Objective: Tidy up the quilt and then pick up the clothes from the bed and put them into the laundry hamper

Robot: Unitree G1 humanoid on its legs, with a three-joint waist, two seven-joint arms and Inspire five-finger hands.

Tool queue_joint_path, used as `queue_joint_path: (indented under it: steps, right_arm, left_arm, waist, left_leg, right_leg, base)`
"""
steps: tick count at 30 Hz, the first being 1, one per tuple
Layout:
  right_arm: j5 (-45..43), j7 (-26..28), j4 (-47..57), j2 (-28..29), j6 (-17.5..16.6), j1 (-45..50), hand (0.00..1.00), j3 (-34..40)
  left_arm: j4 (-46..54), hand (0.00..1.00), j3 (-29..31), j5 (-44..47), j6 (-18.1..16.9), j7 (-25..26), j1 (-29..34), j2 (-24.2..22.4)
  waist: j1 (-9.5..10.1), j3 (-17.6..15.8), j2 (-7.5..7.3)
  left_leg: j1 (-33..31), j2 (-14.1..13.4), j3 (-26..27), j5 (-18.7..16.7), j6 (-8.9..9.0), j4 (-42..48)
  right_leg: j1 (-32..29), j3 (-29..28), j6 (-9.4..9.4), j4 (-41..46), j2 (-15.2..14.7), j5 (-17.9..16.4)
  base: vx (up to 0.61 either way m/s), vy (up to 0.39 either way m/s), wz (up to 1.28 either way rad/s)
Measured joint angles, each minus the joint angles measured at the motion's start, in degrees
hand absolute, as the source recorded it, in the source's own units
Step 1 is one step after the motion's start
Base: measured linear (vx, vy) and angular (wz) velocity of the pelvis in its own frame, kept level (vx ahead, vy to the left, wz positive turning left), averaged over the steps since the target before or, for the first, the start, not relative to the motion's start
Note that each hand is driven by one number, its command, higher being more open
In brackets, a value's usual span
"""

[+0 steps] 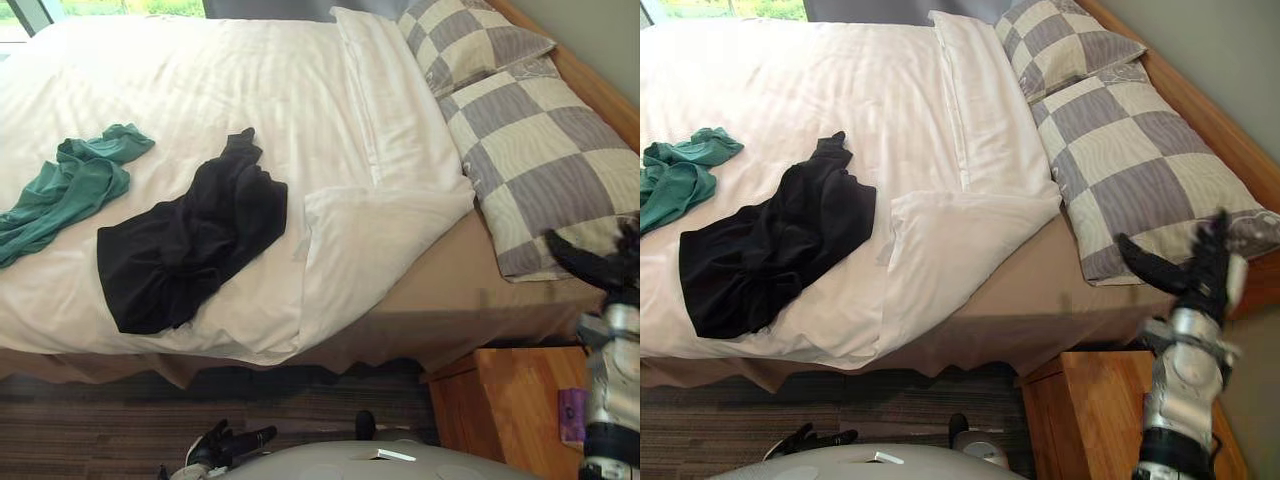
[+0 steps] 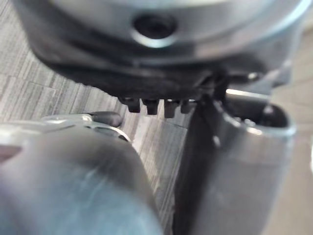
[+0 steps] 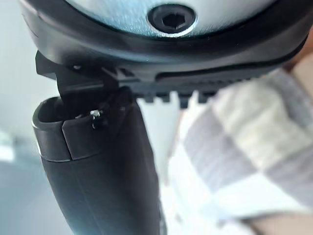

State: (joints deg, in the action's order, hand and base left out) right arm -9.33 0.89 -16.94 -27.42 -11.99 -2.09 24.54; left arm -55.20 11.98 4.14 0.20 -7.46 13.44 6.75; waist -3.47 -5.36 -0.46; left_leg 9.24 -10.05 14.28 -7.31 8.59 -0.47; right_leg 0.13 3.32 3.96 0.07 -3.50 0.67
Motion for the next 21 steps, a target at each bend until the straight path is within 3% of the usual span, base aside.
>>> queue_joint_path:
  steps: [5,11,15,21]
  right_arm:
    - [2.36,7.22,-0.45,-6.01,4.17,-10.48,1.00,-14.79]
    - [2.25,13.36,-0.52,-6.78,6.89,-19.44,1.00,-22.93]
    - [2.28,15.04,-0.49,-6.78,9.20,-22.59,1.00,-25.36]
    - [5.63,15.40,-0.49,-6.82,12.70,-30.04,1.00,-27.49]
  left_arm:
    - [0.82,1.00,-1.84,-0.20,2.32,0.43,0.11,0.21]
    - [2.71,1.00,-3.08,-0.02,2.40,0.96,0.04,0.82]
    - [3.62,1.00,-3.49,0.47,1.96,0.67,-1.35,1.27]
    - [4.08,1.00,-4.34,2.55,0.97,1.07,-5.88,2.11]
  waist:
    - [1.41,-0.27,0.21]
    - [2.18,-1.34,-0.66]
    - [2.40,-4.29,-0.94]
    - [3.20,-11.63,0.57]
  left_leg:
    - [-0.92,0.79,-3.26,0.62,-0.53,0.12]
    - [-2.94,2.50,-6.03,1.58,-1.68,0.37]
    - [-6.91,3.68,-7.31,2.25,-2.58,1.77]
    - [-12.34,4.28,-8.47,3.30,-2.96,3.35]
  right_leg:
    - [1.04,2.89,0.00,-0.05,-1.20,0.02]
    - [0.75,5.09,0.64,-0.05,-2.81,0.53]
    - [-1.61,5.90,0.95,-0.03,-4.32,1.83]
    - [-5.85,5.86,0.41,0.05,-4.61,3.69]
  base:
    - [-0.01,0.019,0.31]
    - [-0.05,0.031,0.25]
    - [-0.09,0.047,0.17]
    - [-0.10,0.016,0.06]
